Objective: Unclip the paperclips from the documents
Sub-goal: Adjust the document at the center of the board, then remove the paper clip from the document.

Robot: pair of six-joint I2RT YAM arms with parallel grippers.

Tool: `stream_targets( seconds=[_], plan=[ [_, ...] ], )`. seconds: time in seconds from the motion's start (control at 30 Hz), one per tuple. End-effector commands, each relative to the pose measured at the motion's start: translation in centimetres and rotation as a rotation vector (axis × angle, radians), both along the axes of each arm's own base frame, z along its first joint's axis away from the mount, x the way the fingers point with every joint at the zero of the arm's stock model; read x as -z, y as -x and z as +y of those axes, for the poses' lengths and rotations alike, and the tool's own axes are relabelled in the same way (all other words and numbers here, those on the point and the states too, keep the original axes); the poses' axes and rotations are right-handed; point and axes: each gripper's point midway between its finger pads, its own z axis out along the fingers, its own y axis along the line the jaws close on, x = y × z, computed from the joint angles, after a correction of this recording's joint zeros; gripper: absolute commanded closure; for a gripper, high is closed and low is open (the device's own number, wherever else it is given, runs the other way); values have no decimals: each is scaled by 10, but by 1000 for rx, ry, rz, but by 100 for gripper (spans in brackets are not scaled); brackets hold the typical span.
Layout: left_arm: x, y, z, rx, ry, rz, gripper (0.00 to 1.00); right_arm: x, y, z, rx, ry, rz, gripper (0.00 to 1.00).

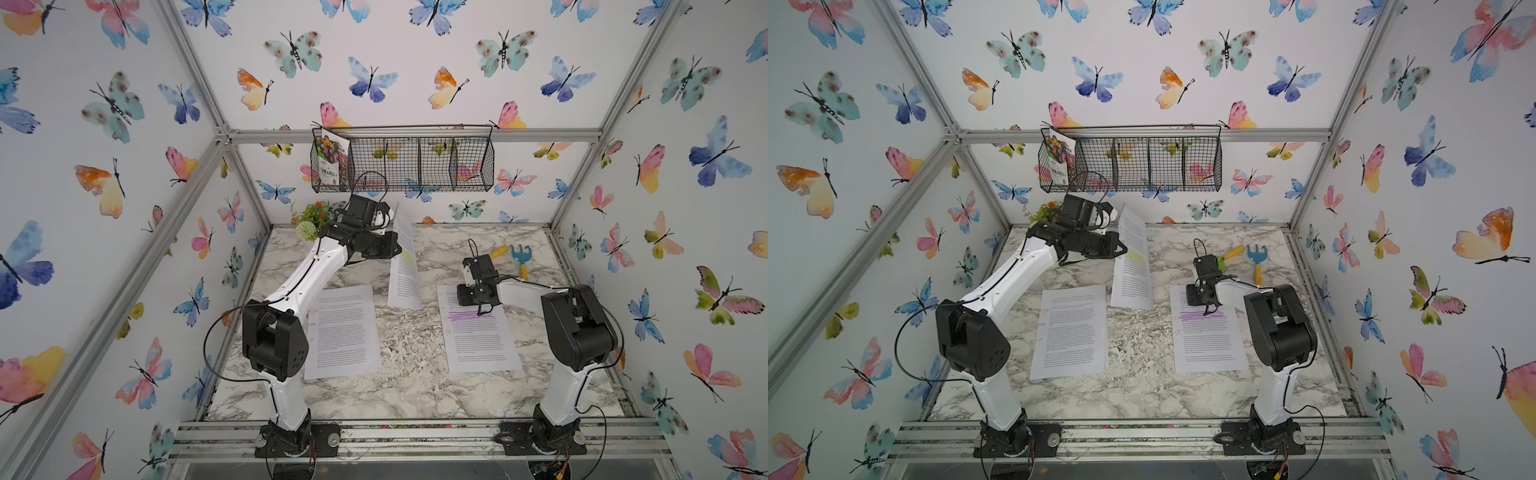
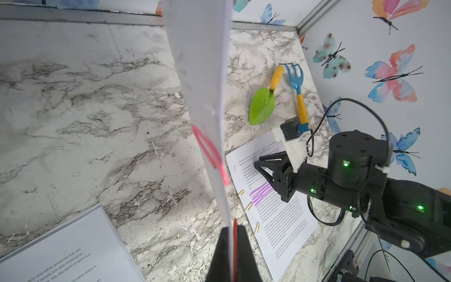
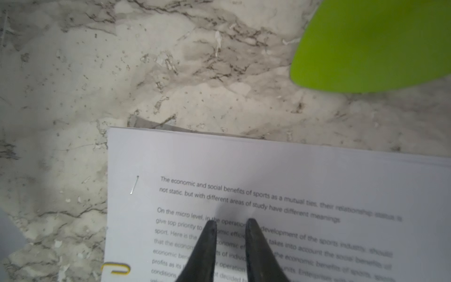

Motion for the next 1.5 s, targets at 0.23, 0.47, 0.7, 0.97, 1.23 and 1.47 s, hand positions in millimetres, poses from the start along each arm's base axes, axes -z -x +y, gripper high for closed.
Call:
stream_targets(
  seconds=[0.23,0.47,0.7,0.97,1.23,1.47],
  plan=[
    [-29,15,-10,48,48,-14,100,-39,35,37,-244,-216,-19,50],
    [-29,31,-5,116,-62,-80,100,-135,47,100,-574,-617,-315,18],
    [-41,48,7,137,-111,-151,100,-159,47,118,-686,-827,-462,11],
    [-54,70,12,141,-112,-159,100,-170,34,134,-797,-1008,-542,11],
    [-72,93,8,179,-87,-184,100,-173,21,145,-871,-1123,-522,11],
    [-91,104,-15,262,50,-152,100,-185,22,146,-899,-1190,-552,9]
  ],
)
